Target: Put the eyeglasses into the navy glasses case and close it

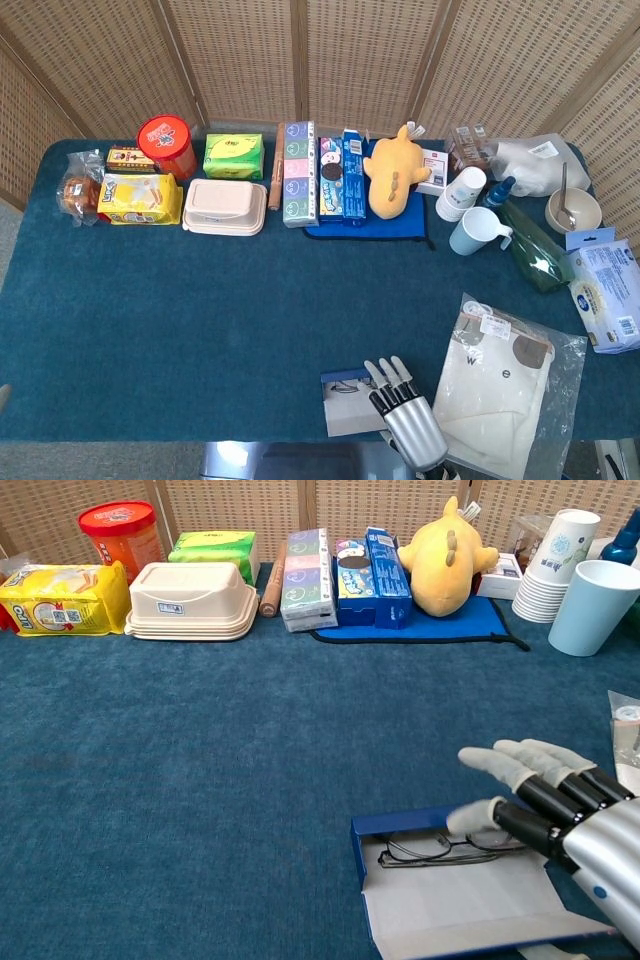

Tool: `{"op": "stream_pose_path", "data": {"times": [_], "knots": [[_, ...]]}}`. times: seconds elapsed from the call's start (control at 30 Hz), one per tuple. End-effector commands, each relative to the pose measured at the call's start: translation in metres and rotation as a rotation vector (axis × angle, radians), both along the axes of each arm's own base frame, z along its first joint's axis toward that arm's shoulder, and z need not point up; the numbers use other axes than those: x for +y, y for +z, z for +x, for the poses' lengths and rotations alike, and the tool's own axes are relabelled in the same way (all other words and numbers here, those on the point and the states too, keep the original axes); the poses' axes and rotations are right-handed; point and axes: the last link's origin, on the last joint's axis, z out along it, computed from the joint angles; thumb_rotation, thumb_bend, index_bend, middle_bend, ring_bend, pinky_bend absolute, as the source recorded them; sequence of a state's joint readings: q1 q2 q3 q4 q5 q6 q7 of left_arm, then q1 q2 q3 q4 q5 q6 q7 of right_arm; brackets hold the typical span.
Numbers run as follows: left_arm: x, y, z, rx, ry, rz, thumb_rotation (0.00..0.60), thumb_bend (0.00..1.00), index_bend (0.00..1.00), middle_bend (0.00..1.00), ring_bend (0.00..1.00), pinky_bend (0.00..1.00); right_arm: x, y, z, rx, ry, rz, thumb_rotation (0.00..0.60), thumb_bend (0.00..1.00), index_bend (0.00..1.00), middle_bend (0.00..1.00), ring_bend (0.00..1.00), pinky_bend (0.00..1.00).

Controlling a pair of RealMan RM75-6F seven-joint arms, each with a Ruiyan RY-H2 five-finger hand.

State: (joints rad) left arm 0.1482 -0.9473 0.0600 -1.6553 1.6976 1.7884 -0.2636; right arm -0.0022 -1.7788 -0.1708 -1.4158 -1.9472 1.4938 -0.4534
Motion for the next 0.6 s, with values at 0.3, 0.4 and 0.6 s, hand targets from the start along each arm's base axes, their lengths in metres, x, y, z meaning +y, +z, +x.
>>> {"op": "stream_pose_path", "data": {"times": [0.3,0.4,0.6], "knots": [[0.0015,-0.0025,-0.0016,0.001,0.003,-0.007,0.6,0.28,0.08,0.06,0.03,0.0,-0.001,-0.002,0.0002,0.006,-0.005,0.024,0.6,0.27,0.55,0.21,0.08,0.07],[0.0019,-0.0028,-0.0012,0.002,0.001,-0.009,0.6,0.28,0.08,0.06,0.03,0.0,-0.0016,-0.0026,0.0005,0.011,-0.005,0.028,0.6,0.28,0.57,0.21,0.08,0.07],[0.0022,-0.0033,0.0004,0.007,-0.004,-0.01,0.6,0.28,0.08,0.06,0.03,0.0,-0.0037,-0.0041,0.0018,0.018,-0.008,0.041,0.6,0.28,0.62,0.23,0.09,0.08]]}}
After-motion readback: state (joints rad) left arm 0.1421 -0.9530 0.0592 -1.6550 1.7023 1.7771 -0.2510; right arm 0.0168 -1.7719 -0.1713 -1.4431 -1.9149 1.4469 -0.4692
